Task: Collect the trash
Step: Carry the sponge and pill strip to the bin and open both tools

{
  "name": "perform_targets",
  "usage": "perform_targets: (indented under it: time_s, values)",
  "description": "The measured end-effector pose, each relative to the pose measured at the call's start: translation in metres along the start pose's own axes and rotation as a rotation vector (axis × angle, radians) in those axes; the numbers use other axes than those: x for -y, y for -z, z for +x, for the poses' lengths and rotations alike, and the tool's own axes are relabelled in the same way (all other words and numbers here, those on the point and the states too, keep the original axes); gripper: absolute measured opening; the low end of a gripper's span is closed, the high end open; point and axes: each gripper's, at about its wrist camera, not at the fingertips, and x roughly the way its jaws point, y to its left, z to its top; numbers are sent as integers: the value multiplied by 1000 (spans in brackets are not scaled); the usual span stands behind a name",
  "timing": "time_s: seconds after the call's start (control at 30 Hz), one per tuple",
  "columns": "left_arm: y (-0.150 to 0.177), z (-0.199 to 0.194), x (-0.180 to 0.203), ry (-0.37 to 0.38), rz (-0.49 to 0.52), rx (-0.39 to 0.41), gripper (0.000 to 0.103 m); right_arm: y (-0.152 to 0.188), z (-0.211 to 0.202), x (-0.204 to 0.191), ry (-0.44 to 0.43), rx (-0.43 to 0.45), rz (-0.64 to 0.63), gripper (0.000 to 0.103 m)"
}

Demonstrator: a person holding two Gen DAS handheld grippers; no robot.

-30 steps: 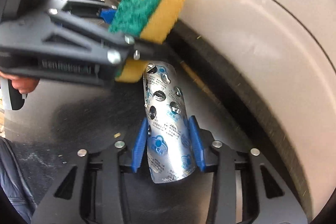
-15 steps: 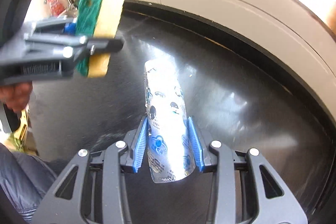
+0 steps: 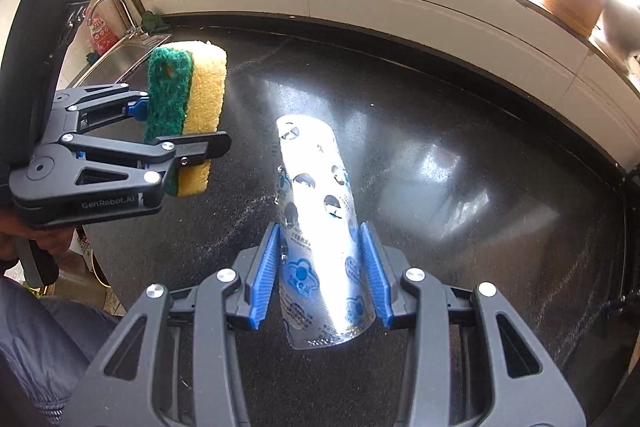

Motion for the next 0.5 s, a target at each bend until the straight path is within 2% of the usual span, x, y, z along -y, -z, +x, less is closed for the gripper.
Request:
perform_targets:
  time_s: [0.27, 0.37, 0.4, 0.5]
  values:
    - [9, -16, -3, -5, -20, 32, 54, -6, -10, -5, 26, 32, -10, 42]
    - [14, -26, -14, -26, -44, 49, 54, -15, -13, -16, 16, 46, -24, 42]
    - [15, -29, -18, -35, -51, 54, 54, -18, -12, -20, 43, 58, -13, 42]
    - [25, -43, -38, -74, -96, 71, 54, -32, -10, -40, 13, 70, -47, 42]
